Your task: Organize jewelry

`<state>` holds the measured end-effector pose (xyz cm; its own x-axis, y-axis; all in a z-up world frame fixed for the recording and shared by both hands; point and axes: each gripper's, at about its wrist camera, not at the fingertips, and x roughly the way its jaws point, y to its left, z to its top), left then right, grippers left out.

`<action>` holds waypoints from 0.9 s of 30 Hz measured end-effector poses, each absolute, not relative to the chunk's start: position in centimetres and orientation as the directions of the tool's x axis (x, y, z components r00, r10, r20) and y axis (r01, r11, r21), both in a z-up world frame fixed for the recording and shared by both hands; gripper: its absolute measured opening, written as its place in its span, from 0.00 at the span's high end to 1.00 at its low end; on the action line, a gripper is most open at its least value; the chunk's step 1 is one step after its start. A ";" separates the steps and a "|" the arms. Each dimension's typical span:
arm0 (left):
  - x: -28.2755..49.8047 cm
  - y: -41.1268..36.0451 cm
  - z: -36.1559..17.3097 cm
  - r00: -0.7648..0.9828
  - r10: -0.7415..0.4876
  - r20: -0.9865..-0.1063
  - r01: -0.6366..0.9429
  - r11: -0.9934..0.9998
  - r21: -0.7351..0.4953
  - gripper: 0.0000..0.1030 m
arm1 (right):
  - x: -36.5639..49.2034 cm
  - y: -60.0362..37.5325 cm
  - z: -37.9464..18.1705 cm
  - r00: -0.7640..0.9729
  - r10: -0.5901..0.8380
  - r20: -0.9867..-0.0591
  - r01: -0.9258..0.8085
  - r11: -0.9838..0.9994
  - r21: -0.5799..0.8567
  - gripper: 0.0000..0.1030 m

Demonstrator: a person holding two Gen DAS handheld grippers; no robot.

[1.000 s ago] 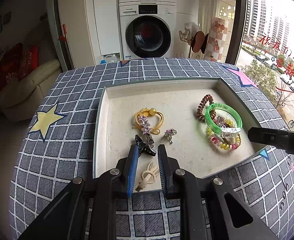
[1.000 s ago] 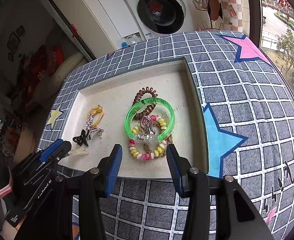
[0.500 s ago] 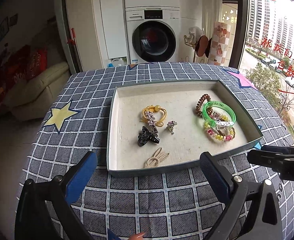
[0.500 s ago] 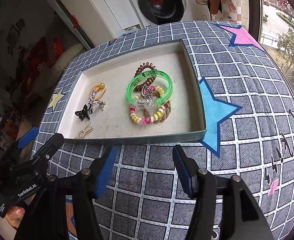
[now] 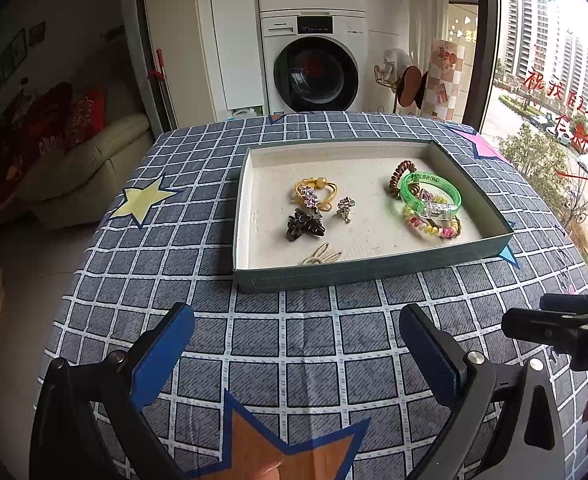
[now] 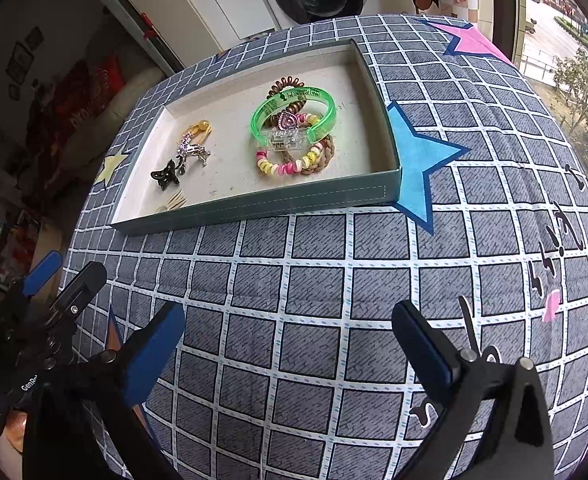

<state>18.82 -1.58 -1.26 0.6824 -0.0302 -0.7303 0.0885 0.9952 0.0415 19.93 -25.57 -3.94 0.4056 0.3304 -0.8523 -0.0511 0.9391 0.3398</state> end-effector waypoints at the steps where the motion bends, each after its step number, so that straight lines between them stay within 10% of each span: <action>1: 18.3 -1.6 -1.3 0.685 -0.024 -0.728 0.086 0.995 0.049 0.00 | 19.6 -25.6 -4.0 0.405 0.327 -0.854 -0.051 0.940 0.336 0.00; 27: 9.3 -1.0 1.4 0.765 0.012 -0.644 0.028 0.998 0.053 0.00 | 8.3 -24.5 0.9 0.687 0.055 -0.724 0.028 0.994 0.102 0.00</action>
<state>9.28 -0.99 1.40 0.7653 0.0124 -0.6435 0.0281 0.9982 0.0526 8.33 -24.51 0.94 0.6871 0.0551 -0.7245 0.0280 0.9944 0.1022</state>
